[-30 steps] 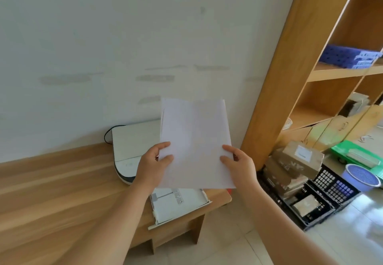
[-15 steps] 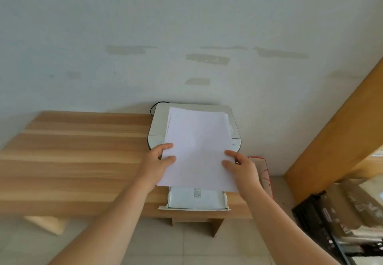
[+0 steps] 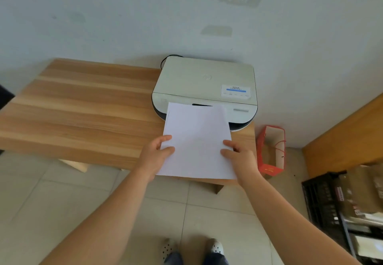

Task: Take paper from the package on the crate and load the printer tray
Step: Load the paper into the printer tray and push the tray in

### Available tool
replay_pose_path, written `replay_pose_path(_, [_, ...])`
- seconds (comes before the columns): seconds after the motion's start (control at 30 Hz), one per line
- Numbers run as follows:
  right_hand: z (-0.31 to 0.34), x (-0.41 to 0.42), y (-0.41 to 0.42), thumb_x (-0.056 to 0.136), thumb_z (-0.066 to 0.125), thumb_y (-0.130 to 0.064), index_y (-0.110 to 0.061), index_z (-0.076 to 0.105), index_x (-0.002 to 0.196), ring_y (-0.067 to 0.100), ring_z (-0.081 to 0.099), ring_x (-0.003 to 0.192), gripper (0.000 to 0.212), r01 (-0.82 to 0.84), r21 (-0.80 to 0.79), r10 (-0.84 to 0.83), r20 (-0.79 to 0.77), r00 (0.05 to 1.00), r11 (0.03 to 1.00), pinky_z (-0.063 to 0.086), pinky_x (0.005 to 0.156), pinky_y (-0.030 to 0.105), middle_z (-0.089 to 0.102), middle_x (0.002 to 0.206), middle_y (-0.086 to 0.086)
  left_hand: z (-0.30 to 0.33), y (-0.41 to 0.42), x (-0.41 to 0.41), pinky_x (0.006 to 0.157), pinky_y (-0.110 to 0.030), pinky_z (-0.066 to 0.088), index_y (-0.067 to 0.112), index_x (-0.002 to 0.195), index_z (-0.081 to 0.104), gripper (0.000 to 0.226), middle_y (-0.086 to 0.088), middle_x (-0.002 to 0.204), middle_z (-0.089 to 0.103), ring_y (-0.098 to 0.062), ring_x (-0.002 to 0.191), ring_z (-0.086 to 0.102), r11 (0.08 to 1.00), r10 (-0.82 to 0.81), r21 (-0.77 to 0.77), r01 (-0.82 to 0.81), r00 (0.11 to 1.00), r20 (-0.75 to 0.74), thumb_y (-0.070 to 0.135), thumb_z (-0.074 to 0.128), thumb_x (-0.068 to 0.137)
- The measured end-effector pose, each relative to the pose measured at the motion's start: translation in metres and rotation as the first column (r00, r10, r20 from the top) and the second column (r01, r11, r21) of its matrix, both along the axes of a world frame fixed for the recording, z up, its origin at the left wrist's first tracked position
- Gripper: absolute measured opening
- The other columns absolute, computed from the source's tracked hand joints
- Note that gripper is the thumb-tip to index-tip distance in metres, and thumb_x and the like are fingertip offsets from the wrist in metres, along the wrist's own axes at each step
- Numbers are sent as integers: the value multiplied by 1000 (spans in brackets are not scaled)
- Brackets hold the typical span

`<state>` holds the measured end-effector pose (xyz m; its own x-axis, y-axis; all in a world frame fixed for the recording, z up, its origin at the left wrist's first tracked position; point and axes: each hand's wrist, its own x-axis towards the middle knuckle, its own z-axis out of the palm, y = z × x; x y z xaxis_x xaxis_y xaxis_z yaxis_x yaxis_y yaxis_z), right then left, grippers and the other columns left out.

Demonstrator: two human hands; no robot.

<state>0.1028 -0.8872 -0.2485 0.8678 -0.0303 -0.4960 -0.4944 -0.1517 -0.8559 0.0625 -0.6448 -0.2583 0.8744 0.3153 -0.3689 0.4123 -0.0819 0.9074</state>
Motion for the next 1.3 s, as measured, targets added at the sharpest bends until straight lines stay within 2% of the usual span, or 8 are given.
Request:
replay_pose_path(0.07, [-11, -6, -1, 87, 65, -11, -24, 67, 113, 12, 61, 83, 29, 27, -6, -27, -31, 999, 1000, 50, 67, 25, 61, 101, -9, -14, 0, -2, 76, -13, 41, 26, 121, 62, 39, 4, 122, 54, 12, 102, 50, 1000, -23, -7, 23, 999, -27, 12, 67, 84])
replay_pose_path(0.13, [-25, -14, -2, 87, 65, -10, -24, 67, 112, 12, 62, 84, 29, 52, -17, -53, -65, 996, 998, 51, 67, 25, 61, 102, -7, -30, 0, -6, 86, -19, 41, 27, 120, 63, 40, 3, 123, 52, 2, 114, 49, 999, -41, -15, 40, 997, -68, 12, 68, 83])
replay_pose_path(0.3, [-65, -34, -2, 85, 66, -10, -31, 69, 98, 27, 66, 98, 25, 118, -43, -124, -168, 978, 992, 54, 92, 47, 66, 112, 3, -65, 0, -13, 96, -25, 36, 30, 116, 62, 38, 4, 124, 53, -5, 128, 41, 994, -106, -50, 100, 984, -142, 13, 68, 84])
replay_pose_path(0.5, [-93, -45, -2, 88, 62, -10, -30, 69, 87, 24, 65, 89, 22, 191, -55, -199, -246, 949, 980, 55, 88, 42, 69, 100, 2, -85, 3, -11, 85, -22, 39, 27, 115, 64, 37, -9, 128, 56, -18, 122, 51, 989, -142, -67, 131, 968, -209, 11, 70, 83])
replay_pose_path(0.63, [-101, -49, -1, 87, 63, -11, -28, 71, 89, 32, 67, 96, 19, 196, -51, -202, -314, 928, 979, 55, 90, 49, 70, 103, 7, -90, 5, -15, 74, -15, 40, 26, 116, 63, 36, -4, 127, 55, -8, 112, 51, 987, -155, -73, 141, 960, -233, 11, 69, 83])
replay_pose_path(0.8, [-107, -50, 0, 85, 65, -10, -25, 72, 90, 34, 68, 97, 17, 180, -54, -188, -352, 917, 982, 55, 90, 52, 71, 104, 10, -99, 8, -24, 86, -27, 43, 33, 106, 64, 32, -2, 129, 53, -14, 118, 53, 988, -137, -103, 113, 953, -271, 14, 70, 82])
replay_pose_path(1.0, [-109, -49, 3, 88, 63, -14, -28, 70, 92, 30, 68, 94, 17, 124, -108, -153, -333, 930, 986, 57, 87, 46, 70, 100, 7, -104, 10, -33, 91, -31, 47, 39, 101, 64, 32, -1, 131, 56, -16, 117, 56, 987, -128, -131, 94, 950, -285, 16, 68, 78])
replay_pose_path(1.3, [-113, -28, 4, 89, 60, -13, -24, 71, 100, 30, 67, 91, 19, 122, -122, -155, -312, 937, 985, 56, 89, 46, 70, 98, 7, -105, 10, -17, 95, -29, 43, 32, 108, 62, 34, 3, 128, 57, -11, 120, 53, 987, -129, -133, 94, 949, -289, 13, 65, 80])
